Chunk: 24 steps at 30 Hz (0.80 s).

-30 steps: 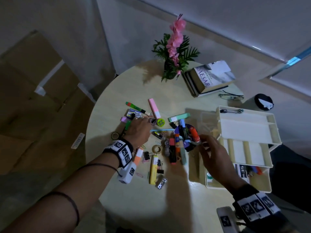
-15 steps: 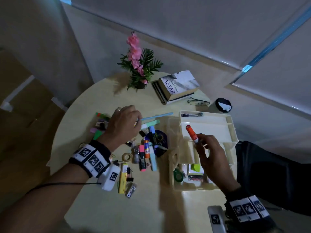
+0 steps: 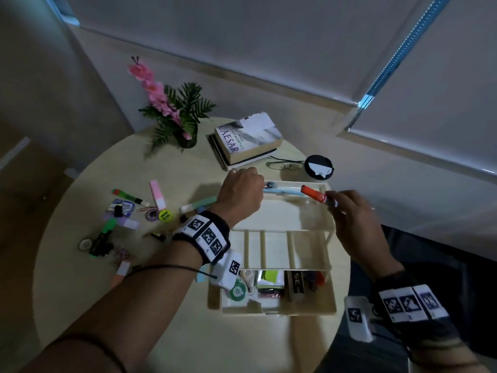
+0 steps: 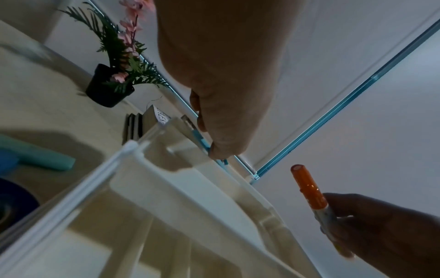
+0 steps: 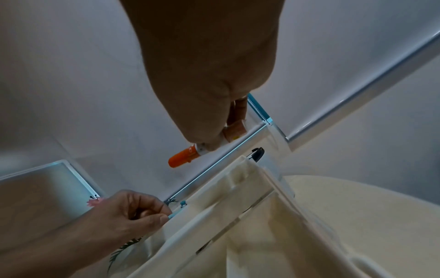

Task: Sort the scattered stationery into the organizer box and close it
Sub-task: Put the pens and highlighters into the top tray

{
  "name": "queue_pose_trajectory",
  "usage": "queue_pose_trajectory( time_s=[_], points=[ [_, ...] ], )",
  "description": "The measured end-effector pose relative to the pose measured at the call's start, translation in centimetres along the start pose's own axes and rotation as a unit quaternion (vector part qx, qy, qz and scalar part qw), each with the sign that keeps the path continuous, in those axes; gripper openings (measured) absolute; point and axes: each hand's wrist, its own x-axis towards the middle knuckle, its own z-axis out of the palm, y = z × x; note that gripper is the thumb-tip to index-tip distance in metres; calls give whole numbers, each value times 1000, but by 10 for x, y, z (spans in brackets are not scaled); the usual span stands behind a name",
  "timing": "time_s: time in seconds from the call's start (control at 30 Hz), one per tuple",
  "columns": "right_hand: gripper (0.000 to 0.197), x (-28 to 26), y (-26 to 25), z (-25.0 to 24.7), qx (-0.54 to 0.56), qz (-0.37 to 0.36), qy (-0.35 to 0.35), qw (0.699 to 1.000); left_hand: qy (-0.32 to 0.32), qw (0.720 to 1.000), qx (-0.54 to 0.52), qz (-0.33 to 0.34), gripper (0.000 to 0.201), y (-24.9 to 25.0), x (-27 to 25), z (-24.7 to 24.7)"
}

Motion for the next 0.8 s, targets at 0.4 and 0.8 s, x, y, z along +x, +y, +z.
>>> queue_pose_trajectory(
  time_s=[0.4,0.8],
  points=[
    [28,52,24,26,-14,-82,-29,996,-21,997,-25,-73,17,3,11,0],
    [19,75,15,40,-17,-81,-50,995,-19,990,-69,-119,18,4,9,-3]
  ],
)
